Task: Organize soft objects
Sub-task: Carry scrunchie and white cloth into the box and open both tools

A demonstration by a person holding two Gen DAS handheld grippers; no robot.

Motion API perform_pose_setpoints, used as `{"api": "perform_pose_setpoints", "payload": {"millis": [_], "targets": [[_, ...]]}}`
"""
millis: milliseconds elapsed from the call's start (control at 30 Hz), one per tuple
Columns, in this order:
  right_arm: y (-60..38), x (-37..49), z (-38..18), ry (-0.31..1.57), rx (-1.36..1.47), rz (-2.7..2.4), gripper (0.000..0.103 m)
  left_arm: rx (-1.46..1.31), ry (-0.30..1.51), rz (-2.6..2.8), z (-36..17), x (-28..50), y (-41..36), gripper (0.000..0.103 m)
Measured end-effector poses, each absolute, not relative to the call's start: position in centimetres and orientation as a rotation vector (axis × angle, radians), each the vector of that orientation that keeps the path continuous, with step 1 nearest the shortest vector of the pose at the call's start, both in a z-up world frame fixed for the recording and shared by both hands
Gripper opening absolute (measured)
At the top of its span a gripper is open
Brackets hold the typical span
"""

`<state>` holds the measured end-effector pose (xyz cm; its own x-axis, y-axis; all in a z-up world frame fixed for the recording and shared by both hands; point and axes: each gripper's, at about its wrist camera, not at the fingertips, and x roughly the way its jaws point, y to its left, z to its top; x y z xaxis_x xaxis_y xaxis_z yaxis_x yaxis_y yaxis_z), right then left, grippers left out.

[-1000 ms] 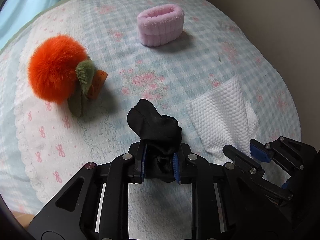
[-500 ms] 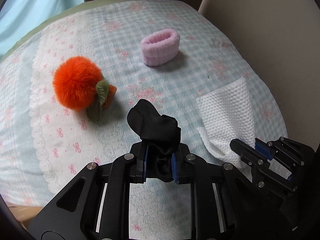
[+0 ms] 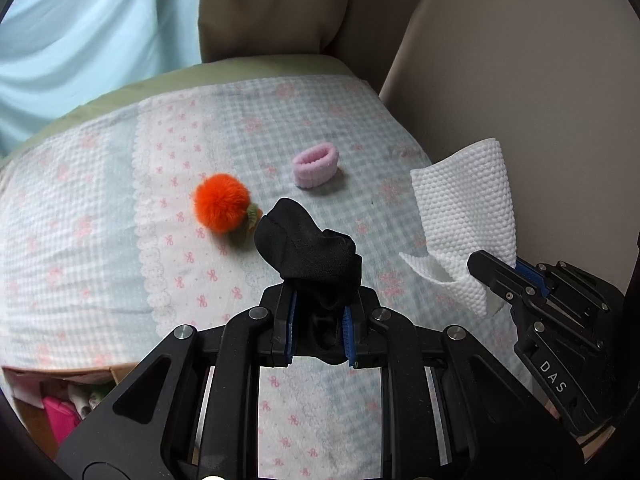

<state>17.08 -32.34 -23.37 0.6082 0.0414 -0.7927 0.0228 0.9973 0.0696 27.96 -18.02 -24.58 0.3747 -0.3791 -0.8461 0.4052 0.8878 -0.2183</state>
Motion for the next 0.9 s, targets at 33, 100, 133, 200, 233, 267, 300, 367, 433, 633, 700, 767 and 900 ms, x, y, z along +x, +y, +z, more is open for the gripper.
{"api": "perform_pose_setpoints", "payload": {"millis": [33,100,133,200,233,267,300,367,433,633,700,767,900], "targets": [[-31.9,16.7,-22.3,0.909,0.078,0.011,0.008,0.023,1.073,-0.496,-23.7,27.4,-17.3,0.015],[-31.0,15.9,-20.3,0.899,0.079,0.011,0.008,0.011,1.066,-0.486,-21.8,26.1,-15.8,0.015],[-30.5,15.5,-19.3,0.895,0.082,0.012,0.008,0.006,1.06,-0.48,-20.8,25.5,-14.9,0.015],[-29.3,14.7,-17.5,0.891,0.091,0.02,0.008,0.008,1.034,-0.472,-18.9,24.3,-13.1,0.015],[-28.6,14.3,-16.7,0.889,0.095,0.024,0.008,0.008,1.022,-0.467,-17.9,23.8,-12.2,0.015],[-28.0,13.8,-15.8,0.885,0.101,0.033,0.008,0.006,1.015,-0.461,-17.1,23.3,-11.1,0.015],[-27.2,13.4,-15.0,0.883,0.103,0.043,0.008,0.003,1.009,-0.45,-16.3,22.9,-10.0,0.015],[-25.5,12.7,-13.7,0.877,0.099,0.059,0.008,-0.007,0.999,-0.426,-15.1,22.1,-7.6,0.015],[-23.7,12.1,-12.5,0.874,0.097,0.078,0.008,-0.023,0.993,-0.402,-14.2,21.2,-4.9,0.015],[-17.3,10.7,-10.6,0.87,0.099,0.147,0.008,-0.038,0.985,-0.334,-13.2,18.7,3.2,0.015],[-15.1,10.3,-10.4,0.868,0.103,0.176,0.008,-0.041,0.985,-0.303,-13.3,17.8,5.8,0.015],[-13.0,10.1,-10.5,0.874,0.105,0.202,0.008,-0.057,0.996,-0.276,-13.7,17.3,8.5,0.015],[-9.0,10.2,-11.3,0.899,0.116,0.242,0.008,-0.088,1.024,-0.226,-15.1,16.5,13.7,0.015]]}}
